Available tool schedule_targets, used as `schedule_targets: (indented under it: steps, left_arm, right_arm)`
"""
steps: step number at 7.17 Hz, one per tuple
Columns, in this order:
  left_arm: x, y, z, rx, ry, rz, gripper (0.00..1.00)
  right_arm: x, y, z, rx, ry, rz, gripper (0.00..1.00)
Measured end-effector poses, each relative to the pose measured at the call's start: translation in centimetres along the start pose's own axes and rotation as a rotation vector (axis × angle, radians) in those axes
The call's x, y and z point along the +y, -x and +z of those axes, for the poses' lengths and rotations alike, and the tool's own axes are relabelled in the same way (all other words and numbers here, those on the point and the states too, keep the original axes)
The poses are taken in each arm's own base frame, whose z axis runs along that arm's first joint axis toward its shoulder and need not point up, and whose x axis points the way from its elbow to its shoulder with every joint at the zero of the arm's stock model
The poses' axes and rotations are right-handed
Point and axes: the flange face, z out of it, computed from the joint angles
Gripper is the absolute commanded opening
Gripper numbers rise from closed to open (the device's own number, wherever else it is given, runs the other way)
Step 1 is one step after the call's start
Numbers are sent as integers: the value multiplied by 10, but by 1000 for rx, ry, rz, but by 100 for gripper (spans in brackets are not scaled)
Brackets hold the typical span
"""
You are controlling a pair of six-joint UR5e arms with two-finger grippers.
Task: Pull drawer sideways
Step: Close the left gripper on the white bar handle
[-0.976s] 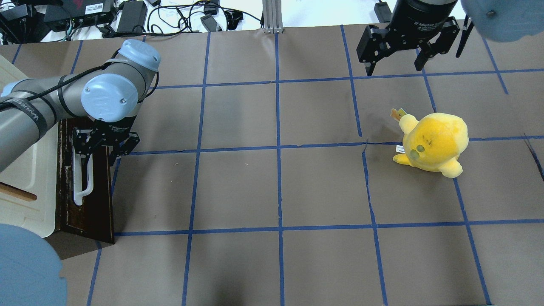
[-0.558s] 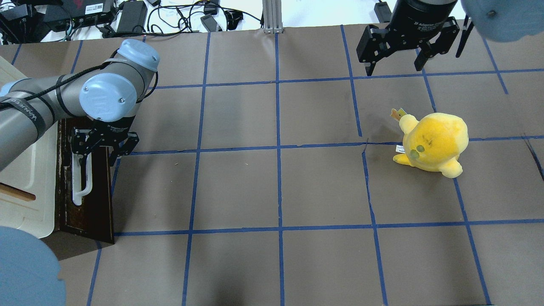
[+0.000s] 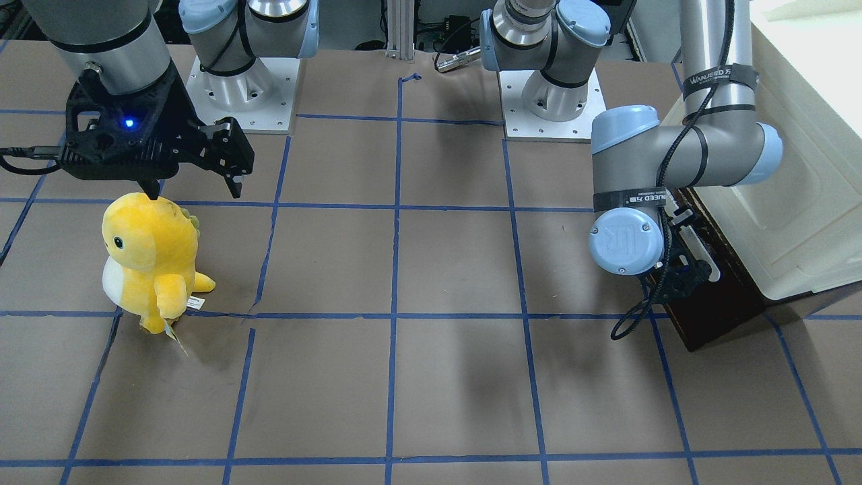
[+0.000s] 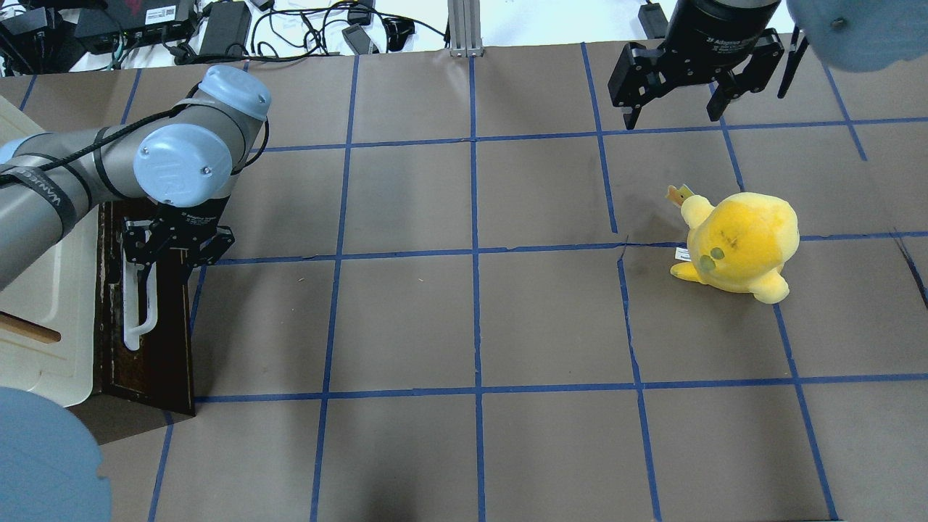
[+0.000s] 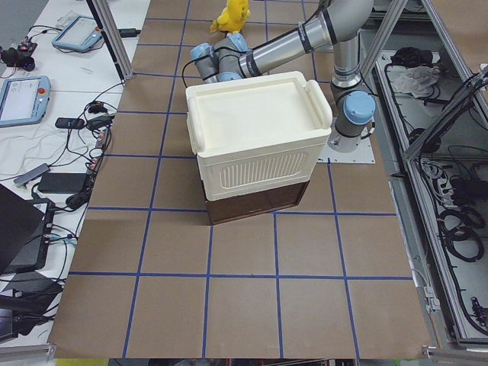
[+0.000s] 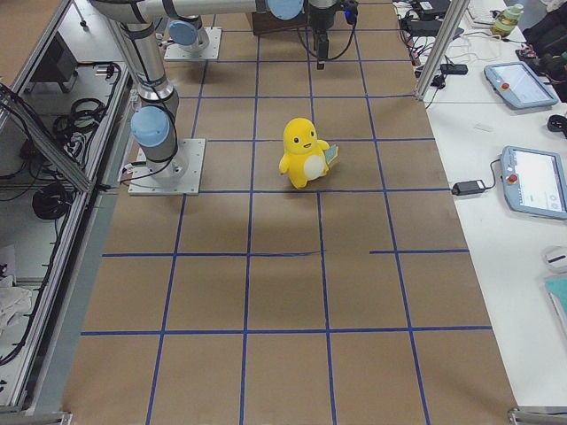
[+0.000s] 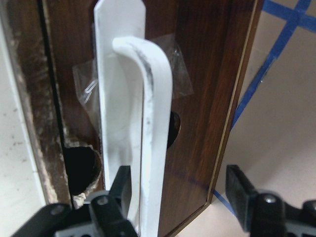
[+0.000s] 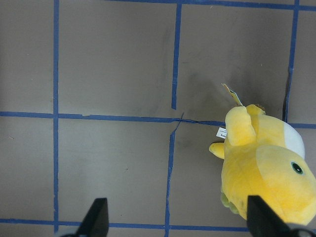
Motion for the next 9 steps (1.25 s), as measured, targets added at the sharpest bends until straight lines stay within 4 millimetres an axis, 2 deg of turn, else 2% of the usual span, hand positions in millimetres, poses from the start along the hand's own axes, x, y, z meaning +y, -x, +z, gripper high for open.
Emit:
schedule_targets:
  steps: [3,6,9]
  left_arm:
    - [0,3,0,-1,-2,0,53]
    - [-8,15,8,1,21,-9,53]
    - [-12,16,9,11,28,-15,53]
  right_arm:
    - [0,0,0,0,0,0,100]
    - [0,0,0,0,0,0,100]
    - [0,0,0,0,0,0,100]
